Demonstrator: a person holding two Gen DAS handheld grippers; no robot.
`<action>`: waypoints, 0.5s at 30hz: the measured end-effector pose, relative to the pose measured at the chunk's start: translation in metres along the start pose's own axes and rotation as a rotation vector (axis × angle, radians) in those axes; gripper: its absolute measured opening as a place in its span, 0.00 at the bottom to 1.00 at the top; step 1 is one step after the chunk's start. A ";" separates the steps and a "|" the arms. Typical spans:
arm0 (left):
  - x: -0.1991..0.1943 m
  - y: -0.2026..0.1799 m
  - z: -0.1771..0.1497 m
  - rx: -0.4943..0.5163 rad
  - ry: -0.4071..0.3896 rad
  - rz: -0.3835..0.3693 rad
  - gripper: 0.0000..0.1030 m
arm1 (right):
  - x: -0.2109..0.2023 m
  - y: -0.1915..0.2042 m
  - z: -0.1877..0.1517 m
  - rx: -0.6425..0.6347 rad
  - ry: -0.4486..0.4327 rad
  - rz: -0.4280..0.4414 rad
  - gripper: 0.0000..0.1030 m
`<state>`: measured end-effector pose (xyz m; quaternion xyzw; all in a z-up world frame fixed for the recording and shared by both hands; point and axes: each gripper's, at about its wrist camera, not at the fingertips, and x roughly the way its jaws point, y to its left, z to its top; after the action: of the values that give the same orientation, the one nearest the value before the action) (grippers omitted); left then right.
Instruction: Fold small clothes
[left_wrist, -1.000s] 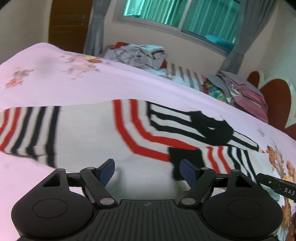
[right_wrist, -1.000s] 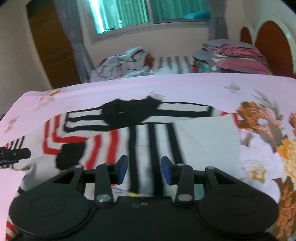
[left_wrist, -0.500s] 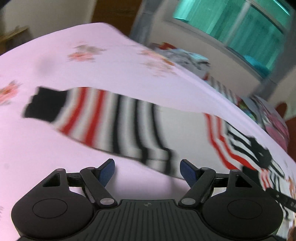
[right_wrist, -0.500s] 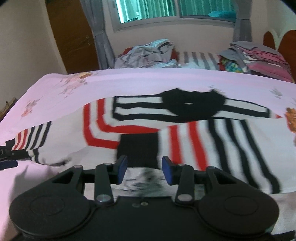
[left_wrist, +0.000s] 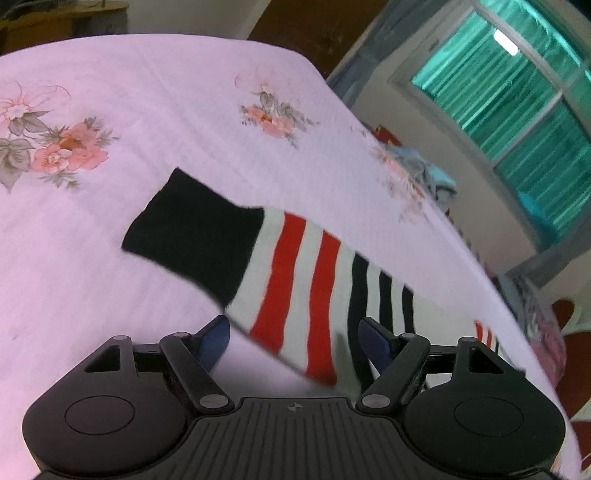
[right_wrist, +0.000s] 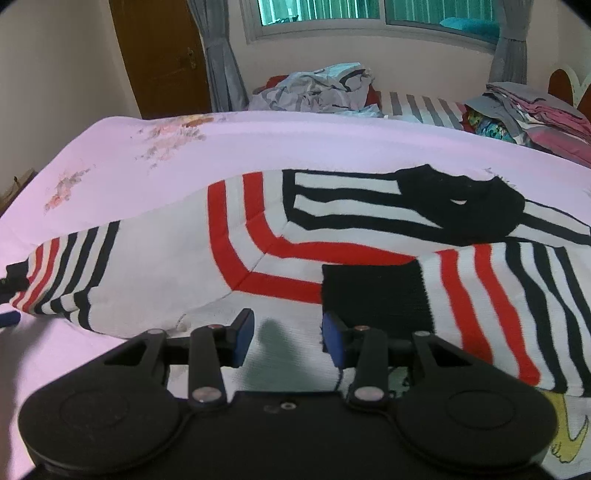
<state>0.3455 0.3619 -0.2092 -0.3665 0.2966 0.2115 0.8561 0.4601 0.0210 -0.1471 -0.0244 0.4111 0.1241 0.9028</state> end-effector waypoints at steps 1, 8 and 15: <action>0.005 0.001 0.002 -0.015 -0.006 -0.004 0.59 | 0.002 0.001 0.000 0.000 0.003 -0.003 0.39; 0.013 0.013 0.012 -0.067 -0.034 -0.007 0.14 | 0.017 0.006 -0.005 -0.029 0.035 -0.015 0.39; -0.007 -0.045 0.014 0.185 -0.108 -0.094 0.10 | 0.021 0.009 -0.006 -0.045 0.026 -0.012 0.44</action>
<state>0.3712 0.3425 -0.1736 -0.2872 0.2509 0.1624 0.9100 0.4666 0.0335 -0.1657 -0.0487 0.4197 0.1278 0.8973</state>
